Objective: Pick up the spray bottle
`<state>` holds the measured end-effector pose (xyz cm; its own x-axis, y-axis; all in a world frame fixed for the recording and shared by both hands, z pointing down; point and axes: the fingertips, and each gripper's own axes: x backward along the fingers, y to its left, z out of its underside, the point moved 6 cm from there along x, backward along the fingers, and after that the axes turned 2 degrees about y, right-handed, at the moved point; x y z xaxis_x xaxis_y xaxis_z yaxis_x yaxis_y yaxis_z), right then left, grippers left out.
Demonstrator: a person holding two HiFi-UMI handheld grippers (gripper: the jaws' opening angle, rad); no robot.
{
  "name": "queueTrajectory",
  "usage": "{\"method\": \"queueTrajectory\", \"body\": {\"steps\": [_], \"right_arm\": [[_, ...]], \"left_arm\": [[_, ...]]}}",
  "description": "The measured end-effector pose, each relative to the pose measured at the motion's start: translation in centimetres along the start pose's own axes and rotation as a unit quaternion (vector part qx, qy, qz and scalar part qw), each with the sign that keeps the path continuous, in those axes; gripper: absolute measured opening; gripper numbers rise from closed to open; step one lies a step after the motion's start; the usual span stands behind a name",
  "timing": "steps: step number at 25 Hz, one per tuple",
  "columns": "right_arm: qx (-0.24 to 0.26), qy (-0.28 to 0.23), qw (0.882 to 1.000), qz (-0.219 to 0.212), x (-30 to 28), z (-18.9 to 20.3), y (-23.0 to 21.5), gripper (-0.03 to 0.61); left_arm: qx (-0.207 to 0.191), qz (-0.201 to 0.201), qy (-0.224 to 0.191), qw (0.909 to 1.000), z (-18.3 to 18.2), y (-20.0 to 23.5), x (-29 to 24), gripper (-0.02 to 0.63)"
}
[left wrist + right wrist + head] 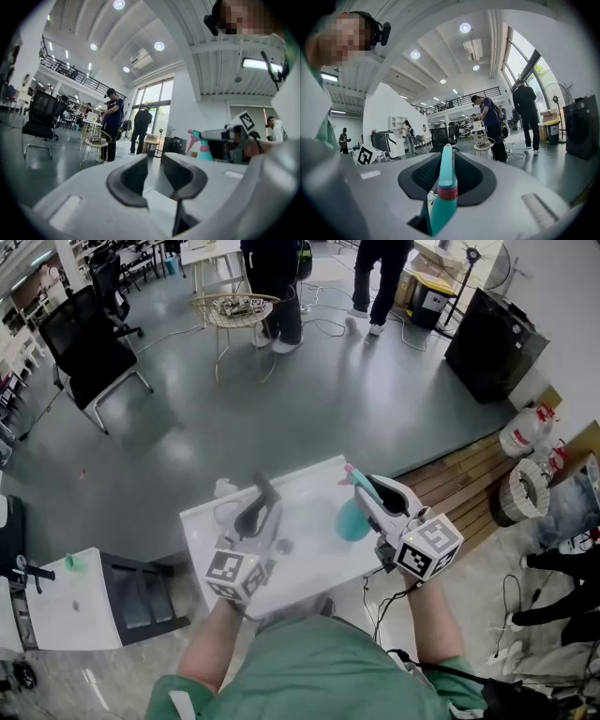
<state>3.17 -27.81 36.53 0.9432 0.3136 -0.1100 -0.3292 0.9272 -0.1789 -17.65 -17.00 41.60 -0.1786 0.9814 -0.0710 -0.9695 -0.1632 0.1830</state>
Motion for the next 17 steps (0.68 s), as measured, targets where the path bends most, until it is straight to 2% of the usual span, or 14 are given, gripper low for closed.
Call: {"method": "queueTrajectory", "body": {"steps": [17], "right_arm": [[0.0,-0.005,1.0,0.002,0.19,-0.04,0.37,0.087]], "left_arm": [[-0.002,0.0,0.0,1.0,-0.01,0.01,0.63,0.106]]}}
